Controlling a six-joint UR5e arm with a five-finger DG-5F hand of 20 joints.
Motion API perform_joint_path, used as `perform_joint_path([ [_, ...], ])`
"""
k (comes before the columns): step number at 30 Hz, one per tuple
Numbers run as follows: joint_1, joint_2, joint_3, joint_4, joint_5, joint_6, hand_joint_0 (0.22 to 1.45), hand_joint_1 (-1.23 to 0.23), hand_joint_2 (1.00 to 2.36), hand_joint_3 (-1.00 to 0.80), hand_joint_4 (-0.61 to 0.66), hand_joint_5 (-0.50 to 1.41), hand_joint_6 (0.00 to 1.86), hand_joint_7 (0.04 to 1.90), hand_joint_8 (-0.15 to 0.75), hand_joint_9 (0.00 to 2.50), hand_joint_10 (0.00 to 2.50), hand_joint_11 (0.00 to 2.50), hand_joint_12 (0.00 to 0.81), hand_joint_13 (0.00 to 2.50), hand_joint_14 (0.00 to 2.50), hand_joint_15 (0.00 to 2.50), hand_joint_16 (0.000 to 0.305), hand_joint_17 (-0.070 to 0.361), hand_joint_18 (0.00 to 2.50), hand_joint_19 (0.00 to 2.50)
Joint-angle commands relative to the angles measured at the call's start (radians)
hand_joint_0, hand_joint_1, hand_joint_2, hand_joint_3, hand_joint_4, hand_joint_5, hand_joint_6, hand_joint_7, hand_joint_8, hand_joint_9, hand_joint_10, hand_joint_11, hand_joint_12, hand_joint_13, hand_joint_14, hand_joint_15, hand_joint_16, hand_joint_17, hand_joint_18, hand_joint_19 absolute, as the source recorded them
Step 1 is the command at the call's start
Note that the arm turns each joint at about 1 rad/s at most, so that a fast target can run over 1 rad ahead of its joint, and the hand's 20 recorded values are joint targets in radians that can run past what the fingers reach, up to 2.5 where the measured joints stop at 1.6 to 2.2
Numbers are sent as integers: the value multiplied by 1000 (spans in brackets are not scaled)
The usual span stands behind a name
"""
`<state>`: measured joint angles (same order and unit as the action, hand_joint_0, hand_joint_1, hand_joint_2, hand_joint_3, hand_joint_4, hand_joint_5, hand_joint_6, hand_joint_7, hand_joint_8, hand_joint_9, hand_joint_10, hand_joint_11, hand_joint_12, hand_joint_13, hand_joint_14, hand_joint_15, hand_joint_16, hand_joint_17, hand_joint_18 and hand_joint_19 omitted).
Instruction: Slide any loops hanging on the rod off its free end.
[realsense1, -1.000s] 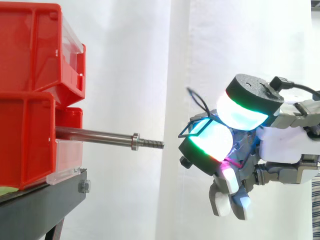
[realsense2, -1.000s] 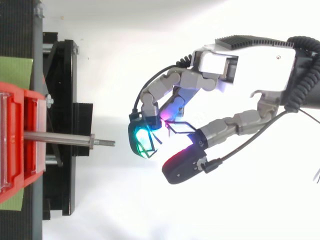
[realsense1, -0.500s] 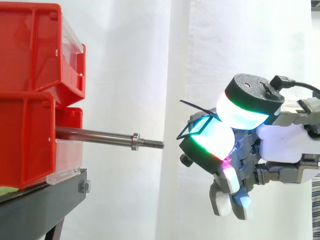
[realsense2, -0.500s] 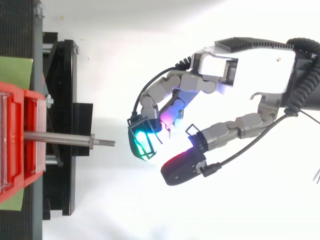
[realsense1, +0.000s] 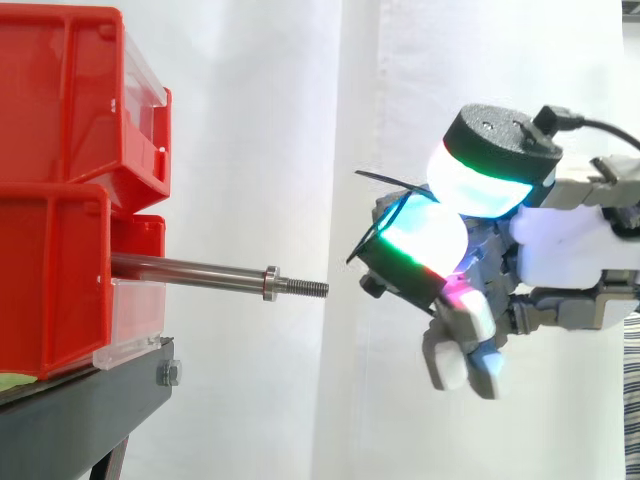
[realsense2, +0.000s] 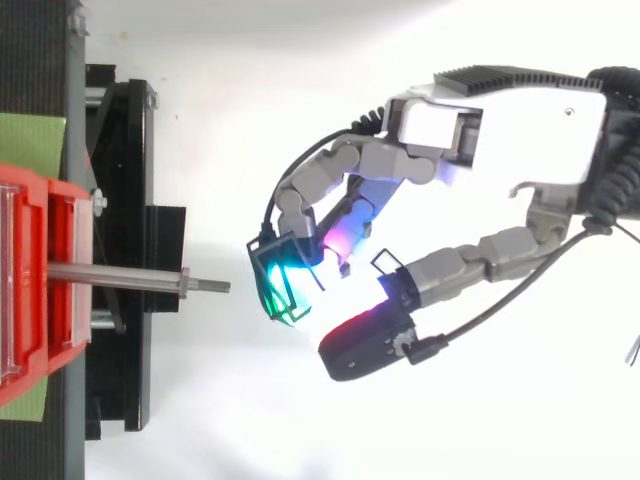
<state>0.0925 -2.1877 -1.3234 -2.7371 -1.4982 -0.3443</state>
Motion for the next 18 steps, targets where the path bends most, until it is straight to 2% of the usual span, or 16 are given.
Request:
perform_joint_path([
  [1,6,28,6,-110,7,-5,586,-741,1015,-43,-12,-123,903,1151,372,1117,12,646,399,988,12,383,60,135,988,676],
  [8,13,51,6,-161,10,-1,596,-752,1017,-107,-34,-132,894,1112,360,1047,9,423,359,922,9,267,55,124,961,653],
  [18,24,59,6,-177,42,24,595,-753,1019,-89,-43,-134,894,1146,360,1104,12,576,371,937,11,332,55,123,948,672],
])
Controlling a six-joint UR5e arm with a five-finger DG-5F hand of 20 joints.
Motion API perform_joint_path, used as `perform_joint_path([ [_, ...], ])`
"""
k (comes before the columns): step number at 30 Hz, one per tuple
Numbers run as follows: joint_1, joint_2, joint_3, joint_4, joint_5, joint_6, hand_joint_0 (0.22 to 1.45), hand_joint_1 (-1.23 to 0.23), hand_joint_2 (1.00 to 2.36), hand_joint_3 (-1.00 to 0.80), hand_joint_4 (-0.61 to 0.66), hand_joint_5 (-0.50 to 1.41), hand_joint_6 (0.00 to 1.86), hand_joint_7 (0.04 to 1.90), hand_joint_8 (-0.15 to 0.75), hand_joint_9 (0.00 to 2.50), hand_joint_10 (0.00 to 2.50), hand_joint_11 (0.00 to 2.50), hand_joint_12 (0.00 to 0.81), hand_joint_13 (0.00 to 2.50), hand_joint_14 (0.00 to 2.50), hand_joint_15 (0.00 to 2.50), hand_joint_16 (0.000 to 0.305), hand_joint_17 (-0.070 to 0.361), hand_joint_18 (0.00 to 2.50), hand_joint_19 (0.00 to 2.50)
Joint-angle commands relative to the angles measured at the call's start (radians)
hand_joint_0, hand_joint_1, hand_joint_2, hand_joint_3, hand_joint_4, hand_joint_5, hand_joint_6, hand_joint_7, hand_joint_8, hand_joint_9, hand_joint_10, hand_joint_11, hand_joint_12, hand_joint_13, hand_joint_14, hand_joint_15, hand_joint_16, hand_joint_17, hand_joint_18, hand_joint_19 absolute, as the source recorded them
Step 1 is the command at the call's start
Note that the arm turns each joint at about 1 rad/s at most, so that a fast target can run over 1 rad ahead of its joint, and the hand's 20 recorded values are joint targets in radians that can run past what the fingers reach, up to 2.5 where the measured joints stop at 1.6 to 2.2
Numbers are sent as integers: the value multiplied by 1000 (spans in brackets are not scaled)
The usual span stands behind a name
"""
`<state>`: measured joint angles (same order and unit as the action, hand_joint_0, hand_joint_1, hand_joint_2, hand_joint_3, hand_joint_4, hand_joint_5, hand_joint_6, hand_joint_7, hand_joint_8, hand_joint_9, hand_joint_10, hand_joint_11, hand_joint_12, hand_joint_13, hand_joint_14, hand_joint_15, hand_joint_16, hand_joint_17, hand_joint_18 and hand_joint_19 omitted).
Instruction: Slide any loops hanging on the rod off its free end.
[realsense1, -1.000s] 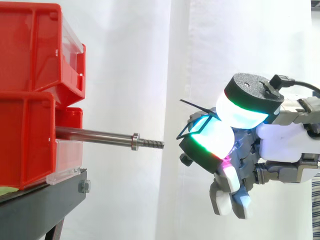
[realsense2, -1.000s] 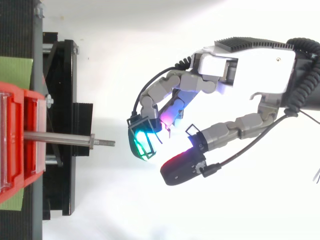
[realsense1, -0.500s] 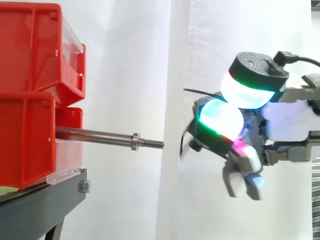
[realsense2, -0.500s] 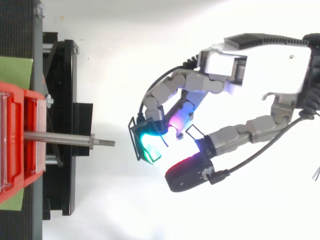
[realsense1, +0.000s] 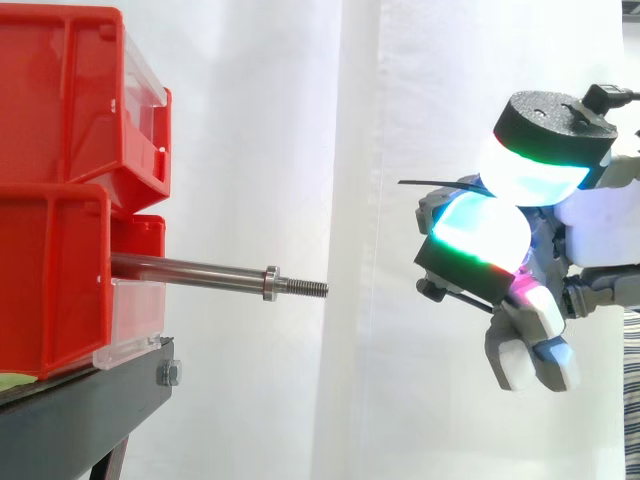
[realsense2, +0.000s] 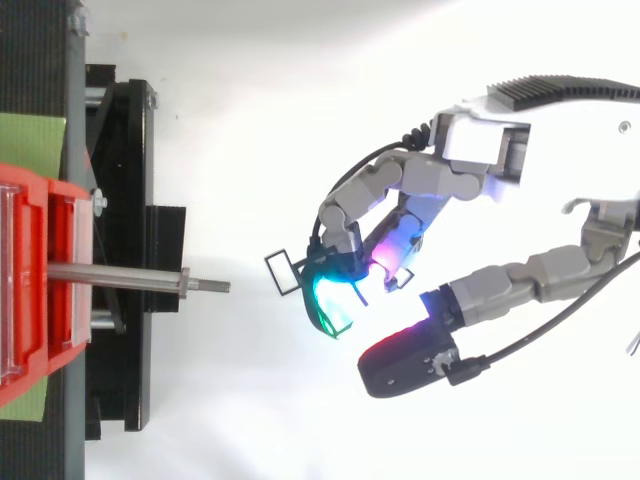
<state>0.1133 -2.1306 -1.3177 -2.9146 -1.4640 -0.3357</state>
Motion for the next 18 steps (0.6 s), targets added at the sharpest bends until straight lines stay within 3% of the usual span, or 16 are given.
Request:
perform_joint_path([
  [1,3,0,0,2,8,29,594,-755,1020,-83,-44,-134,894,1145,358,1105,12,579,370,939,11,334,55,123,947,674],
  [12,20,-2,9,81,7,267,596,-764,1020,-59,-63,-133,901,1143,355,1101,12,585,372,939,12,351,55,124,948,672],
  [18,26,0,9,109,5,279,597,-764,1021,-54,-64,-132,903,1135,360,1100,12,593,371,940,13,344,55,125,952,673],
])
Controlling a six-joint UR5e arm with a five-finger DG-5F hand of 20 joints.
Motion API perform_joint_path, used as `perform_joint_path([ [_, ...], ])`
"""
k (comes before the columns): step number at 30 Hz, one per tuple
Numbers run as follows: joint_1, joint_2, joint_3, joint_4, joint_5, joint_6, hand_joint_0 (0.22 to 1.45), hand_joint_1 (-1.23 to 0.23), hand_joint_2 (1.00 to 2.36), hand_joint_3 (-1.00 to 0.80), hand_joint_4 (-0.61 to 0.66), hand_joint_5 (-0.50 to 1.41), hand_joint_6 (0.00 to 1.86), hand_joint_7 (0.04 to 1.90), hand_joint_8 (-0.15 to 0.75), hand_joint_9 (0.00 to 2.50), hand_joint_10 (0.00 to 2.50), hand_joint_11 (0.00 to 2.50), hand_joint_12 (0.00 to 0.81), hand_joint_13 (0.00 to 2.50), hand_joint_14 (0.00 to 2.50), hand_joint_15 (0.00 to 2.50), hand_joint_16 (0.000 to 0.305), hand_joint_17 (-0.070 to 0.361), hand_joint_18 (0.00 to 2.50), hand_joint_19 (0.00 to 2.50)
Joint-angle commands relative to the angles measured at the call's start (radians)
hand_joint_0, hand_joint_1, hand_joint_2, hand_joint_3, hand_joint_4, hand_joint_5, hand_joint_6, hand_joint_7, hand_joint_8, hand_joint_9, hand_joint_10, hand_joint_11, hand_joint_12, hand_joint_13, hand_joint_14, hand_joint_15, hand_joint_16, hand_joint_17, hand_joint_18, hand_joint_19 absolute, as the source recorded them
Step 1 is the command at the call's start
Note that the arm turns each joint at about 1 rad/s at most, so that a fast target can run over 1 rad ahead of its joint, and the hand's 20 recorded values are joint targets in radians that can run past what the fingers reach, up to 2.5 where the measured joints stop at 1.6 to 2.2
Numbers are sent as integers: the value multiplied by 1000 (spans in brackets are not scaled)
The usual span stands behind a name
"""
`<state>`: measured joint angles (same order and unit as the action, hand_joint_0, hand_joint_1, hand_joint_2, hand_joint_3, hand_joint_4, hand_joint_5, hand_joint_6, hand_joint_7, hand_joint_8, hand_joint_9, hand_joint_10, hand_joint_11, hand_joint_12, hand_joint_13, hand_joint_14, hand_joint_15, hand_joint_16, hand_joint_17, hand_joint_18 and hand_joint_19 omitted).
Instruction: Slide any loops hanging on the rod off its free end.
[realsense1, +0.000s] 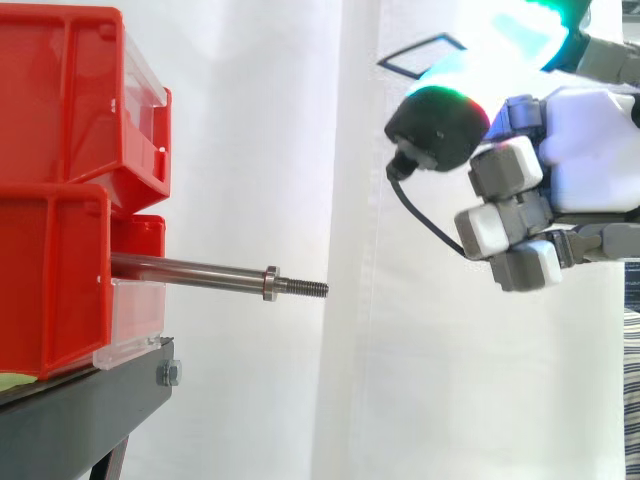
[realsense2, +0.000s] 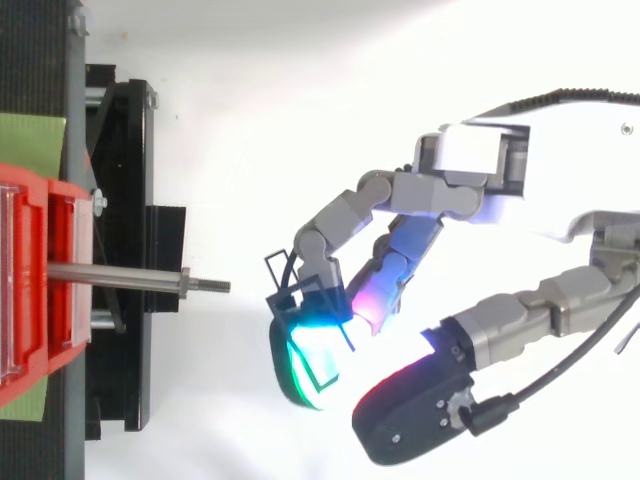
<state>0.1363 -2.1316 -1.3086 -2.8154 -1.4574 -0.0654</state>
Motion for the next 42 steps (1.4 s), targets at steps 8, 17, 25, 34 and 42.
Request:
perform_joint_path([
  [8,3,1,0,5,2,3,595,-765,1019,-46,-62,-129,904,1128,362,1110,12,595,376,948,12,347,56,126,960,668],
  [17,3,-1,0,5,2,3,594,-771,1017,-43,-58,-123,902,1111,368,1158,13,577,370,931,11,323,56,127,950,641],
  [25,3,1,0,4,2,3,597,-775,1016,-44,-56,-121,903,1101,364,1185,13,602,361,953,11,339,55,124,958,659],
  [34,3,-1,0,5,2,3,597,-774,1015,-44,-53,-121,903,1099,368,1199,11,607,371,981,12,363,55,125,963,658],
  [42,3,1,0,5,2,3,598,-776,1015,-45,-55,-120,903,1091,367,1207,13,628,374,993,12,371,56,125,971,653],
])
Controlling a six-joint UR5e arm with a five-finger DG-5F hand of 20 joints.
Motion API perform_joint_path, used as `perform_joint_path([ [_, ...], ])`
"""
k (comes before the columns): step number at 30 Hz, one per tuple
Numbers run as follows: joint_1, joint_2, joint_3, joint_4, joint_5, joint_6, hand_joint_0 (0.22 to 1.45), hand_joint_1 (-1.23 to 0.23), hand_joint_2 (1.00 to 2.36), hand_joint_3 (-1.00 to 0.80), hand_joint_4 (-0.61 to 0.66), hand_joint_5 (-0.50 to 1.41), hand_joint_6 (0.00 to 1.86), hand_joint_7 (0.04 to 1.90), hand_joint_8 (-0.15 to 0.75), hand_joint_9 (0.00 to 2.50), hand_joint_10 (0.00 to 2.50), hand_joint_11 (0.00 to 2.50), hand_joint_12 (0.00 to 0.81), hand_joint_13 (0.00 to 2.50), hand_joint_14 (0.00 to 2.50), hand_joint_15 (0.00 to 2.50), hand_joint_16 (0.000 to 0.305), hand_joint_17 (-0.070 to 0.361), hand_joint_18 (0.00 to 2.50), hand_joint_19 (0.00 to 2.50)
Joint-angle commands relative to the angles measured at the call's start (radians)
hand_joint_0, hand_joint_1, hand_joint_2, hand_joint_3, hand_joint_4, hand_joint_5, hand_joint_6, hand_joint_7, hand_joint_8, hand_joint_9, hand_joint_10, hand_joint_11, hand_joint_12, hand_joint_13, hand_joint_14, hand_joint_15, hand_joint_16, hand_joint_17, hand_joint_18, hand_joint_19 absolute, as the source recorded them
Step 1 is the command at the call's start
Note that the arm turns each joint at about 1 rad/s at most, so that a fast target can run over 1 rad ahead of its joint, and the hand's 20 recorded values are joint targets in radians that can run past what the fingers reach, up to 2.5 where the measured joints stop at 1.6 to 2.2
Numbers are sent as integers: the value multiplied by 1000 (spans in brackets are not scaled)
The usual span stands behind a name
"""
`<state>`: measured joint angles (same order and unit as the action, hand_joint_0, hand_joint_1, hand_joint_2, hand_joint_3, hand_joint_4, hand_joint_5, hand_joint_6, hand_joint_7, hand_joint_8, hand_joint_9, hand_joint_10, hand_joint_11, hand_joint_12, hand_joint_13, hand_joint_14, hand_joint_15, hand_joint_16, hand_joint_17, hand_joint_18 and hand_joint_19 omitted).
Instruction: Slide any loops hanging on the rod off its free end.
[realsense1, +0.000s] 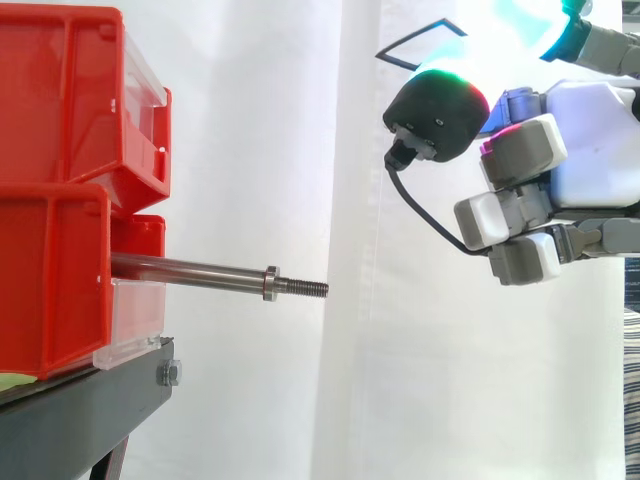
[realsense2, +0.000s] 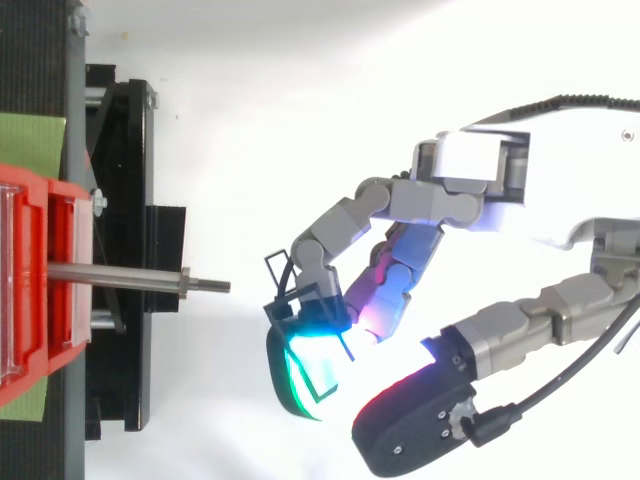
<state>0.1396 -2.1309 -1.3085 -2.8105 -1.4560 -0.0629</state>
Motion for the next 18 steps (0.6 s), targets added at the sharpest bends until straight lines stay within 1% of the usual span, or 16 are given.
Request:
perform_joint_path([
  [1,0,-1,0,-1,-1,0,598,-776,1015,-45,-55,-120,903,1091,367,1207,13,628,374,993,12,371,56,125,971,653],
  [7,0,0,0,-1,-1,0,598,-778,1015,-44,-58,-120,902,1095,370,1210,11,628,373,995,12,373,56,125,972,648],
  [9,0,-1,0,0,0,0,597,-778,1014,-39,-56,-119,902,1093,369,1216,13,633,363,990,12,366,48,109,855,599],
  [11,0,-1,0,-1,0,0,598,-779,1014,-45,-58,-119,902,1097,368,1217,11,636,364,990,12,377,48,109,847,606],
  [15,0,0,0,0,0,0,598,-779,1014,-45,-56,-119,901,1100,364,1222,11,634,366,994,12,381,53,119,923,634],
  [18,0,0,0,0,0,0,599,-779,1014,-45,-57,-119,902,1089,366,1223,11,638,364,1000,12,382,54,120,934,641],
])
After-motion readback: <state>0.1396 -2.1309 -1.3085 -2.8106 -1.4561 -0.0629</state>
